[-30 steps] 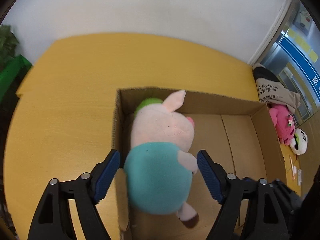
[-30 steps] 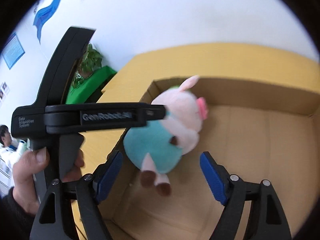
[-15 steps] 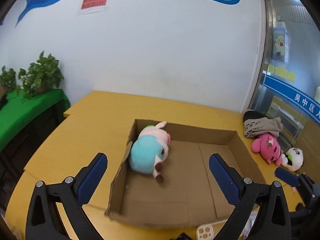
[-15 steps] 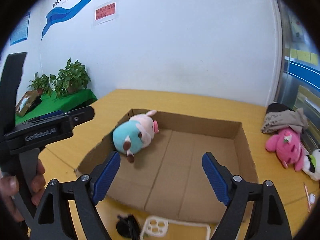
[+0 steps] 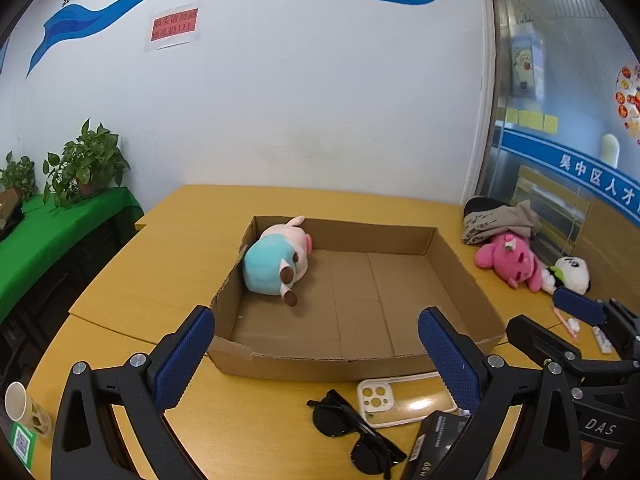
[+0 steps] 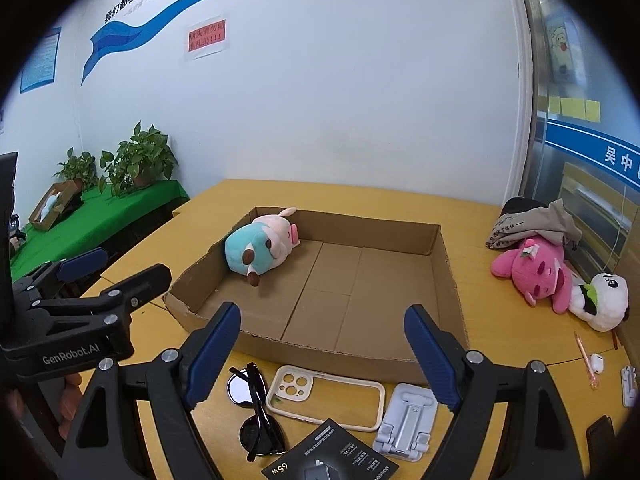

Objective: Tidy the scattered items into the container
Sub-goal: 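Withdraw the left gripper from the box toward the table items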

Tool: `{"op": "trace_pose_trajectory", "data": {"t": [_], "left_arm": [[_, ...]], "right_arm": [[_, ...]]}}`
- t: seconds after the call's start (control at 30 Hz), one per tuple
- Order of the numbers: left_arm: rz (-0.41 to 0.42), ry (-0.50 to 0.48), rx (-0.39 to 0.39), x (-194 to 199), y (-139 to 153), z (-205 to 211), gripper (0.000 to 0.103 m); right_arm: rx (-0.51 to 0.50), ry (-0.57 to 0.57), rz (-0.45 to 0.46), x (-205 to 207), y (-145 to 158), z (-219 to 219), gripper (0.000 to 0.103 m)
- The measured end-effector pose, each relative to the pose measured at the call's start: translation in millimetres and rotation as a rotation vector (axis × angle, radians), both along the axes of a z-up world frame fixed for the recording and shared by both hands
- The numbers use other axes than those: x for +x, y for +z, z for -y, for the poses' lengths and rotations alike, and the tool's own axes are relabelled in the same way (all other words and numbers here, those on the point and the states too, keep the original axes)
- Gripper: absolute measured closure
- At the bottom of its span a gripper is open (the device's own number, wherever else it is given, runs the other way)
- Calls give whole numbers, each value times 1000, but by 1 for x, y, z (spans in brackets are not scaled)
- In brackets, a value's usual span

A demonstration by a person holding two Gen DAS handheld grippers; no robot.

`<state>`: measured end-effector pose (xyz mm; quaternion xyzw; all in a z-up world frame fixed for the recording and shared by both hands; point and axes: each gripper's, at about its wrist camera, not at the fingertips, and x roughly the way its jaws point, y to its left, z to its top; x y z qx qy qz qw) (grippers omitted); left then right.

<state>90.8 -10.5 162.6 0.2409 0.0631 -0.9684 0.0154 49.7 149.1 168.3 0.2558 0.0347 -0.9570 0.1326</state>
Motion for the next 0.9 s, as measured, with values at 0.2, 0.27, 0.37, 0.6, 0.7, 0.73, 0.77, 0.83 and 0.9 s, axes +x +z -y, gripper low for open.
{"op": "trace_pose_trajectory", "data": {"t": [0.2, 0.27, 0.37, 0.6, 0.7, 0.73, 0.77, 0.83, 0.9], "left_arm": [[-21, -3, 18, 5, 4, 3, 0], [-18, 11, -7, 4, 0, 0, 0], [-1, 20, -22, -1, -7, -3, 0], [48, 21, -31, -15, -28, -11, 0], [63, 8, -12, -19, -32, -11, 0], [68, 0, -8, -21, -33, -11, 0], [73, -4, -8, -22, -34, -11, 0], [86, 2, -18, -24, -38, -11, 0], [104, 1, -15, -25, -42, -10, 0]], "right_arm": [[-15, 3, 5, -3, -2, -3, 19], [-15, 7, 15, -7, -7, -2, 19], [-11, 13, 41, -14, -17, -1, 19], [-1, 10, 79, -23, -33, -4, 19], [2, 11, 86, -24, -36, -5, 19], [0, 12, 89, -25, -37, -5, 19], [-3, 14, 93, -25, -38, -6, 19], [-6, 18, 98, -25, -40, -7, 19], [-10, 25, 110, -24, -43, -10, 19]]}}
